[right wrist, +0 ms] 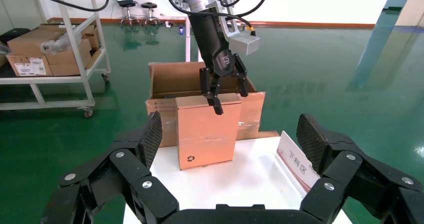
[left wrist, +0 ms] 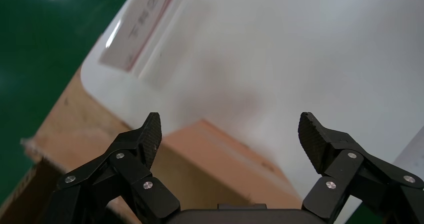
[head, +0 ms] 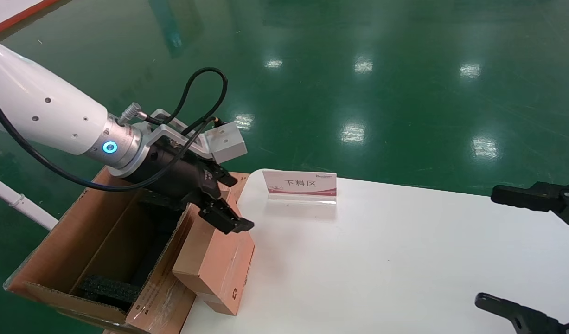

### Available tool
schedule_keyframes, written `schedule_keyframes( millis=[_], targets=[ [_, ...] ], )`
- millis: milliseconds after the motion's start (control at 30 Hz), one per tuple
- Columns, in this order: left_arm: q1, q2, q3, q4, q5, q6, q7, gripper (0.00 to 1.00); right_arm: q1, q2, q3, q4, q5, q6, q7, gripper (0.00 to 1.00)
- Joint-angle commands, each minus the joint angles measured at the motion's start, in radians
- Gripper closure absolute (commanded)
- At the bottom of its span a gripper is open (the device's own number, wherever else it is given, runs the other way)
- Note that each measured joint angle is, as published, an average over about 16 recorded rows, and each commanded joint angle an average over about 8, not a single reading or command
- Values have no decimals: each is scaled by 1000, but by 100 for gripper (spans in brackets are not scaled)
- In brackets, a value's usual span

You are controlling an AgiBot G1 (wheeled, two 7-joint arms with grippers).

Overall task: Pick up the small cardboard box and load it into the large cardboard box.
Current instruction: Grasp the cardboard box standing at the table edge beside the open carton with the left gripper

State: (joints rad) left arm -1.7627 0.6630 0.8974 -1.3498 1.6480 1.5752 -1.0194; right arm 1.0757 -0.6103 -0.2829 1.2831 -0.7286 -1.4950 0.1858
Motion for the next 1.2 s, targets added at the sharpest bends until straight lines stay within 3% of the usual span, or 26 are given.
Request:
schedule_keyframes(
  millis=[33, 600, 1200],
  targets=[
    [-27, -1, 35, -2, 12, 3, -26, 0, 0, 0, 0, 0, 0, 0, 0, 0],
    [-249, 18, 394, -6, -46, -1, -178, 0, 0, 1, -1, 0, 1, 1, -1, 0],
    [-342, 6, 590, -8, -107, -28, -243, 0, 1, 1, -3, 0, 2, 1, -1, 0]
  ],
)
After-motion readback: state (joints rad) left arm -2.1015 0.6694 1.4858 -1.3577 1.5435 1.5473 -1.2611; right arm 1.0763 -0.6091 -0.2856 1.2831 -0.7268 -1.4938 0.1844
